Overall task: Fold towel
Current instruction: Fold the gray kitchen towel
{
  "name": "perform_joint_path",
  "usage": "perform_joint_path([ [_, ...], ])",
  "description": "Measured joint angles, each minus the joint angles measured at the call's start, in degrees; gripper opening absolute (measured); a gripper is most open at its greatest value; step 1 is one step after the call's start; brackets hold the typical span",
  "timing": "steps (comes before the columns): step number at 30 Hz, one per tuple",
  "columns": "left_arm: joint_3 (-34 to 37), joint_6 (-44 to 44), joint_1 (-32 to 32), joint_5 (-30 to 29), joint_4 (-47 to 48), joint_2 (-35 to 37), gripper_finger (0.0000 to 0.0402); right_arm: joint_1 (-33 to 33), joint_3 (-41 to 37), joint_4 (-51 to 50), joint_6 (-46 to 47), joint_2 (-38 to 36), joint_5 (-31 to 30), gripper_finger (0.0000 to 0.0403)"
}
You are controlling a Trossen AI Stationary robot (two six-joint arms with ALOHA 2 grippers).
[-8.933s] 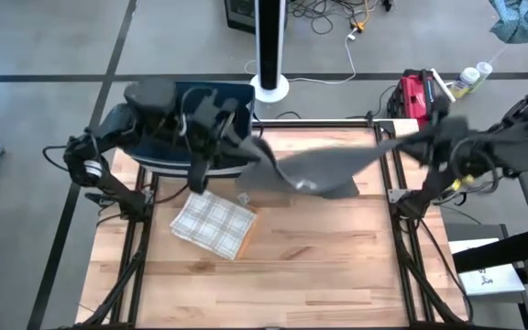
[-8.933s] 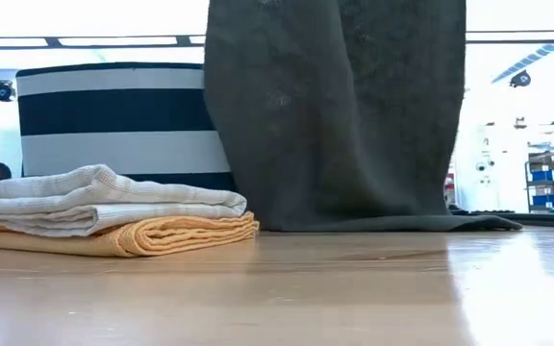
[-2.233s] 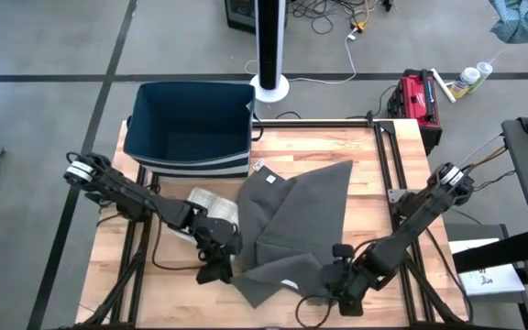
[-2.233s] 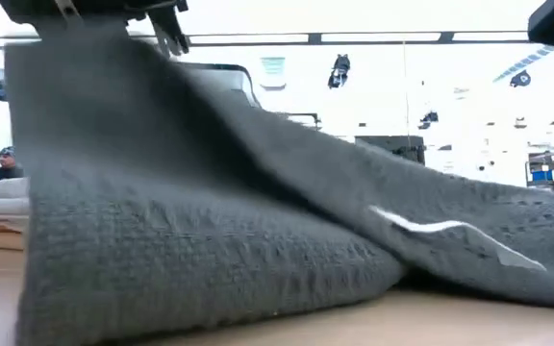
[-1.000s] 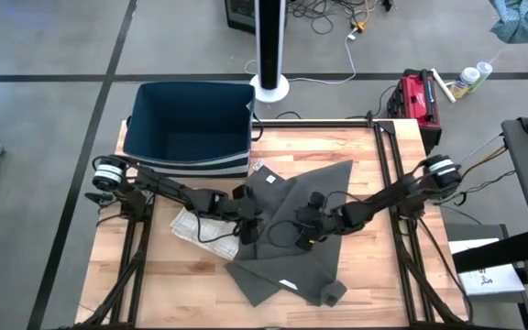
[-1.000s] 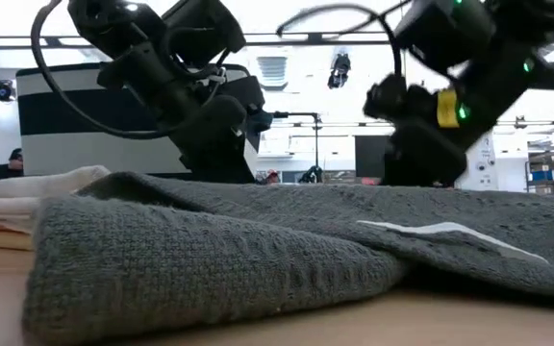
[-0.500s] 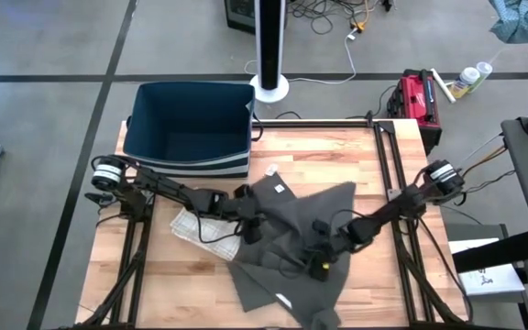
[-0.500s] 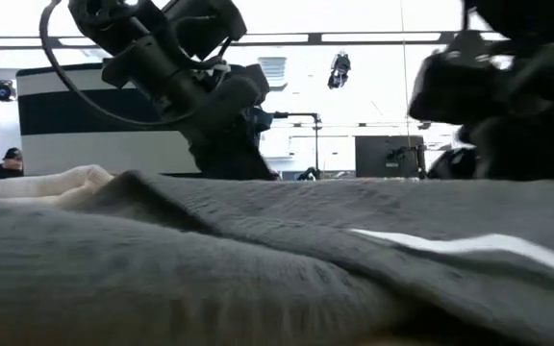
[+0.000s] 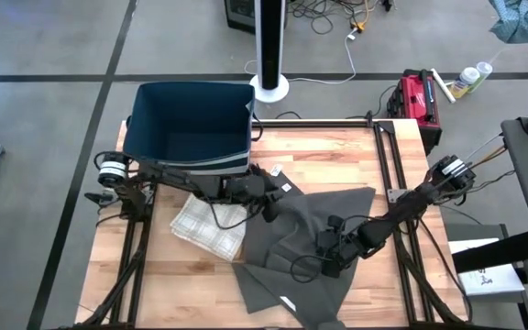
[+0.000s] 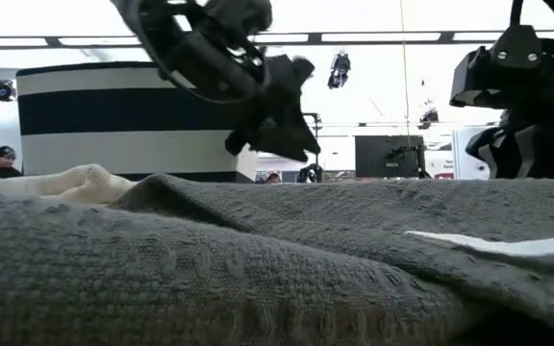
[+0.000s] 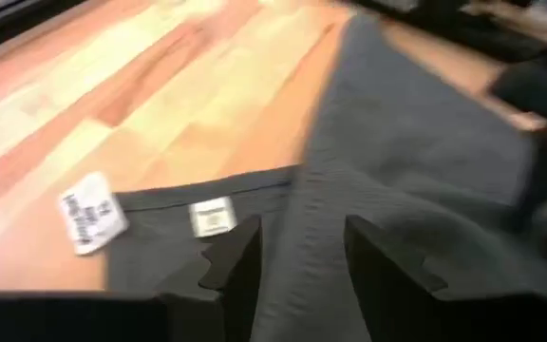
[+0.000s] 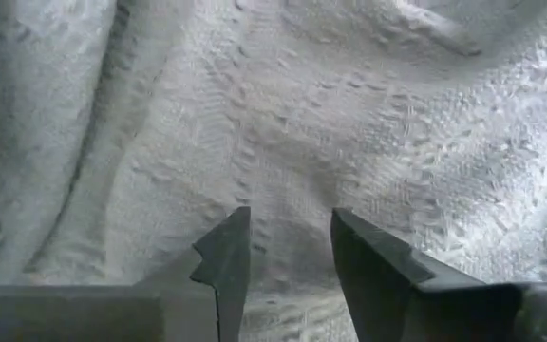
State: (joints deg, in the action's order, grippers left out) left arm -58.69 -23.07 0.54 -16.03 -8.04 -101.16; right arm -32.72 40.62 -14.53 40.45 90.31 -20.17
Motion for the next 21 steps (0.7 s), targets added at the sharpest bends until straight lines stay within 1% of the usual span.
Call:
perform_joint_path([
  [3, -5.26, -0.07, -1.81, -1.26, 6.26, -3.55, 0.0144, -0.27, 0.03, -1.48, 0.3, -0.72, -0.17, 0.014],
  [7, -11.89, -1.78, -3.65, -8.55, 15.25, -8.87, 0.0142, -1.53, 0.05, -3.71, 2.74, -1.48, -0.45, 0.0145],
  [13, -19.98, -4.76, -5.69, -9.18, 20.4, -16.8, 0.0147, -3.73, 0.13, -4.25, 3.49, -2.05, -0.86, 0.0147],
  [19, -28.02, -9.99, -8.5, -9.21, 31.01, -23.62, 0.0152, -3.92, 0.13, -3.94, 3.51, -2.09, -0.89, 0.0135],
  [21, -30.7, -11.12, -9.17, -10.19, 34.37, -25.0, 0.0156, -3.92, 0.13, -3.97, 3.51, -2.09, -0.89, 0.0131],
])
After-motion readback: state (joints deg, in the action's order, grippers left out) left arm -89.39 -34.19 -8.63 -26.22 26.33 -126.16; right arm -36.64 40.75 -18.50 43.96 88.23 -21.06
